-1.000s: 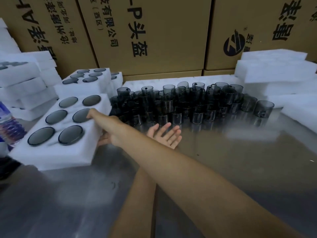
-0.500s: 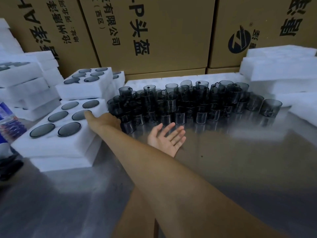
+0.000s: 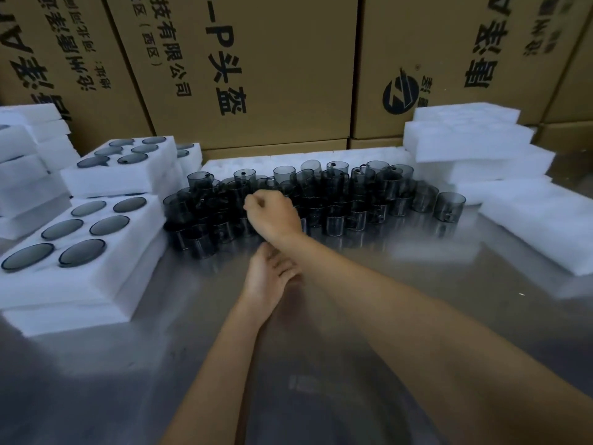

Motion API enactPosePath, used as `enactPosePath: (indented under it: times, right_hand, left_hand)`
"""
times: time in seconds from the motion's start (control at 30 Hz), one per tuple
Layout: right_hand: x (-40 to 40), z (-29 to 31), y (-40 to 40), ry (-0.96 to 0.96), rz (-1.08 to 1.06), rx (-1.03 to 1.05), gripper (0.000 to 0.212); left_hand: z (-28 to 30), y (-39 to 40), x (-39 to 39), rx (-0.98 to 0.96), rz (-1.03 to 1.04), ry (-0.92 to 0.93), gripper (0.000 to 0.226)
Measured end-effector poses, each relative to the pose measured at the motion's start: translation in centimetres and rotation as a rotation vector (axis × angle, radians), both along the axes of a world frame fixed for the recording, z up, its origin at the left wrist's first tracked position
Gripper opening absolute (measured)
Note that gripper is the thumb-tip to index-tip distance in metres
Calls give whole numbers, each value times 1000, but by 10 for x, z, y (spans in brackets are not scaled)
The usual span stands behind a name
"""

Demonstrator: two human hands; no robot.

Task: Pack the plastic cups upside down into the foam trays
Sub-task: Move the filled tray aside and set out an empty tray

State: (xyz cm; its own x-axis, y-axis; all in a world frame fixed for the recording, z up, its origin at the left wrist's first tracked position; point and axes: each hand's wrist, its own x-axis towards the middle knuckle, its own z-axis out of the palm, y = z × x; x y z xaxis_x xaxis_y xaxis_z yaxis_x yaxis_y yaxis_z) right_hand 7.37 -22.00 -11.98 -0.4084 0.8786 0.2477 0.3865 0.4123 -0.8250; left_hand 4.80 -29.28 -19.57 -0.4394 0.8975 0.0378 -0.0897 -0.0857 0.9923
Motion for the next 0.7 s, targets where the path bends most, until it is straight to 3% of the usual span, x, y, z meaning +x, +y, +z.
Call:
enactPosePath:
  times: [0.07, 0.23, 0.33, 0.53, 0.63, 0.7]
  right_hand:
    - [34, -3, 10, 5, -92, 91, 29]
    - [137, -12, 46, -90, -276, 194, 22]
    - [203, -19, 67, -183, -441, 189, 24]
    - [294, -24, 87, -666, -687, 134, 46]
    - [328, -26, 96, -821, -802, 22, 61]
    - [351, -28, 101, -851, -884, -90, 68]
  left_hand:
    - [-1, 2, 11, -11, -14, 91, 16]
    - [-5, 7, 33, -122, 55, 517, 15]
    - [-3, 10, 39, -193, 106, 616, 17]
    - [-4, 27, 98, -353, 165, 1163, 26]
    - [-8, 33, 109, -300, 160, 1316, 28]
    - [-9, 34, 107, -299, 156, 1316, 27]
